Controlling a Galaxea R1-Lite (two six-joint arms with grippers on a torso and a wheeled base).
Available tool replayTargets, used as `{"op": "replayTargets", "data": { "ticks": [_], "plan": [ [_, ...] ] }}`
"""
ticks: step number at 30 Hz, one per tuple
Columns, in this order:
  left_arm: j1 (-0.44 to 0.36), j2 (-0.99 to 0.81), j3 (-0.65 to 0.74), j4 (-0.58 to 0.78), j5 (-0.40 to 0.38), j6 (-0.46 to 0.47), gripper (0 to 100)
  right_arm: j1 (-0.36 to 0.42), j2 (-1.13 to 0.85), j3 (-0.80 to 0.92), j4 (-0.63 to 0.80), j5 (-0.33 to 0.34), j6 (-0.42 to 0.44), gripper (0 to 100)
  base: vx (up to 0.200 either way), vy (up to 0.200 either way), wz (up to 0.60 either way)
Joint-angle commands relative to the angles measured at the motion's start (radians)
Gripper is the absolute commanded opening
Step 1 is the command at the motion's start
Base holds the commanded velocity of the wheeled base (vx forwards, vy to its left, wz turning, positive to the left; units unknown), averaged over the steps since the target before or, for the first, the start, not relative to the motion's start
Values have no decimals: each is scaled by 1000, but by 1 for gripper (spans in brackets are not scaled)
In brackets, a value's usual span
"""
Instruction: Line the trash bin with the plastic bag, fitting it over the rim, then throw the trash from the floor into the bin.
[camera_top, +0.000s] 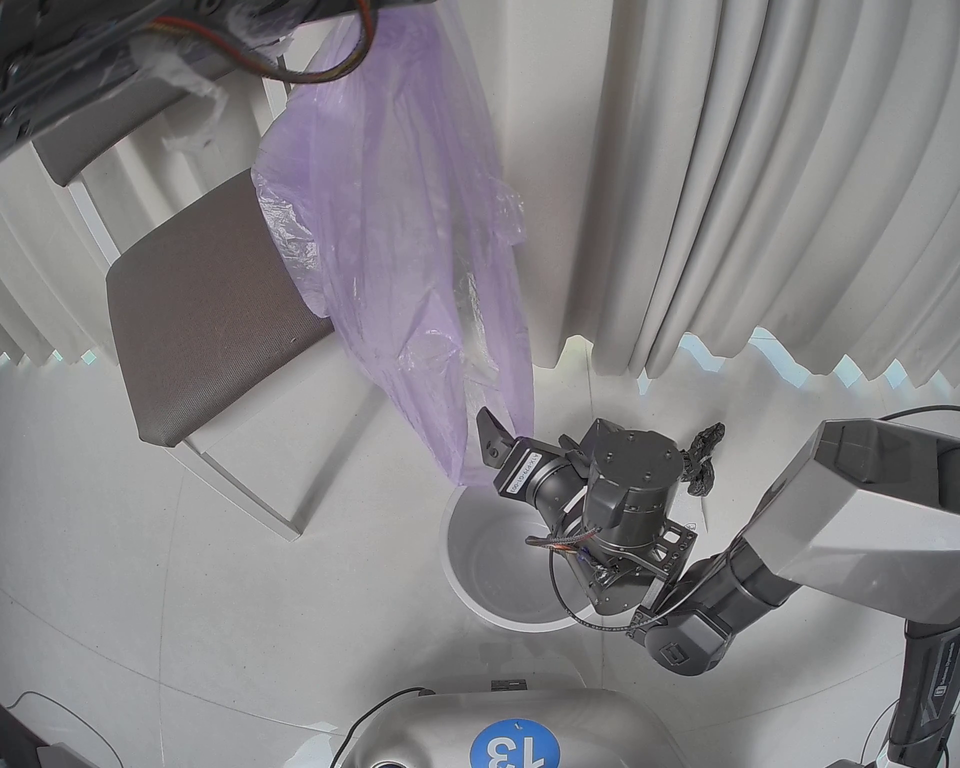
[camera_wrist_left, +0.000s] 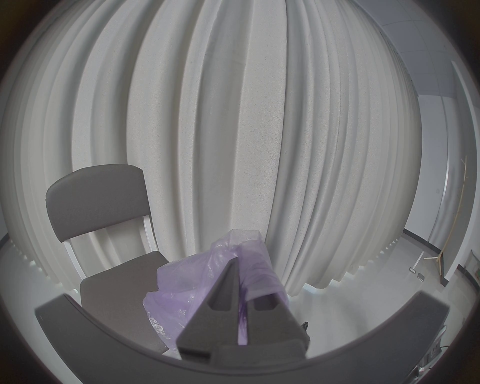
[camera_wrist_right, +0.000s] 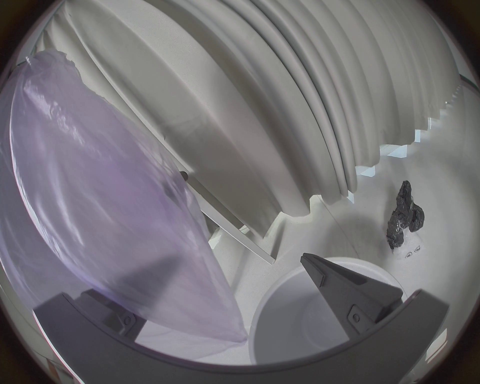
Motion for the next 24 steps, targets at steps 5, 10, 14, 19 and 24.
{"op": "replayTargets", "data": {
  "ticks": [5,10,14,19,24],
  "plan": [
    [0,-1,3,0,0,0,0,-14,33,5,-3,0,9,100,0,0,0],
    [-2,-1,0,0,0,2,0,-22,49,8,-3,0,26,100,0,0,0],
    [0,-1,1,0,0,2,0,-22,50,13,-5,0,29,100,0,0,0],
    [4,-1,3,0,0,2,0,-22,41,22,-5,0,33,100,0,0,0],
    [7,0,3,0,0,2,0,-22,36,48,-6,-1,33,100,0,0,0]
  ]
}}
